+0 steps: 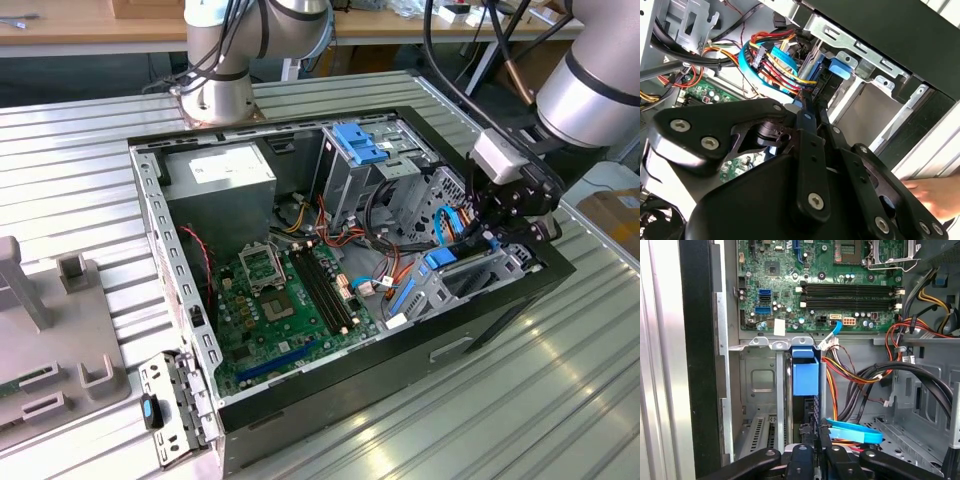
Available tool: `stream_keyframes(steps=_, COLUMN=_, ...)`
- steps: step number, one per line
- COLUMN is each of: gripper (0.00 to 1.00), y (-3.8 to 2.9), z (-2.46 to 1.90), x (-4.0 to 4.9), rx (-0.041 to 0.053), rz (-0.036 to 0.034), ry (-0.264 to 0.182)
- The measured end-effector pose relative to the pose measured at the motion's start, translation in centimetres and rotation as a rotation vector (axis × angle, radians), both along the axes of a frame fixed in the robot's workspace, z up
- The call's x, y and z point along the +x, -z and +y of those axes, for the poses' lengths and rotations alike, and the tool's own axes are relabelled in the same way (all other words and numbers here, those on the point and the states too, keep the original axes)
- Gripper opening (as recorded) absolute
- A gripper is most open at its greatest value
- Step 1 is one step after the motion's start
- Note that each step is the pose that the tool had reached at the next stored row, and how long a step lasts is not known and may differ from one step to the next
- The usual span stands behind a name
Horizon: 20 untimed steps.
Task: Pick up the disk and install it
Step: 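Insert the first disk wire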
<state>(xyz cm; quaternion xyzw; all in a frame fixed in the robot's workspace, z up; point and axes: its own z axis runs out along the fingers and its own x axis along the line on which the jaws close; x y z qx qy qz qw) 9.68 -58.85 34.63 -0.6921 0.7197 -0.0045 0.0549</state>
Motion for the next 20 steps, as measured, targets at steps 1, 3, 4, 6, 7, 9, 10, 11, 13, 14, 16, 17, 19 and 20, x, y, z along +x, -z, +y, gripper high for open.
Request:
stream_keyframes(steps=1, gripper=0.16, y=0.00, z=0.00, x=0.00, rx=-0.0013, rz=0.0000, ry=-0.004)
stream_keyframes(steps=3, gripper=0.16, y=0.11, z=-0.05, x=0.00, rx=-0.0053, rz=0.0000, ry=-0.014)
stream_keyframes(steps=4, gripper=0.16, y=0.21, z=-0.08, x=0.00, rx=-0.0056, rz=0.0001, ry=-0.016)
stream_keyframes(steps=6, gripper=0.16, y=0.35, z=-0.12, x=0.00, rx=-0.0055, rz=0.0001, ry=-0.018)
stream_keyframes(steps=7, gripper=0.16, y=0.39, z=-0.12, x=0.00, rx=-0.0058, rz=0.0001, ry=-0.018)
stream_keyframes(steps=9, gripper=0.16, y=0.39, z=-0.13, x=0.00, rx=-0.0060, rz=0.0000, ry=-0.018)
stream_keyframes(steps=10, gripper=0.16, y=0.40, z=-0.12, x=0.00, rx=-0.0059, rz=0.0001, ry=-0.019)
stream_keyframes(steps=11, gripper=0.16, y=0.40, z=-0.12, x=0.00, rx=-0.0059, rz=0.0000, ry=-0.018)
stream_keyframes(steps=13, gripper=0.16, y=0.40, z=-0.12, x=0.00, rx=-0.0059, rz=0.0001, ry=-0.018)
stream_keyframes(steps=14, gripper=0.16, y=0.41, z=-0.12, x=0.00, rx=-0.0057, rz=0.0000, ry=-0.018)
stream_keyframes(steps=16, gripper=0.17, y=0.42, z=-0.12, x=0.00, rx=-0.0057, rz=0.0000, ry=-0.018)
stream_keyframes(steps=17, gripper=0.24, y=0.41, z=-0.12, x=0.00, rx=-0.0057, rz=0.0000, ry=-0.018)
stream_keyframes(steps=19, gripper=0.24, y=0.37, z=0.00, x=0.01, rx=-0.0052, rz=0.0000, ry=-0.019)
stream_keyframes(steps=20, gripper=0.24, y=0.35, z=0.19, x=0.01, rx=-0.0025, rz=-0.0001, ry=-0.019)
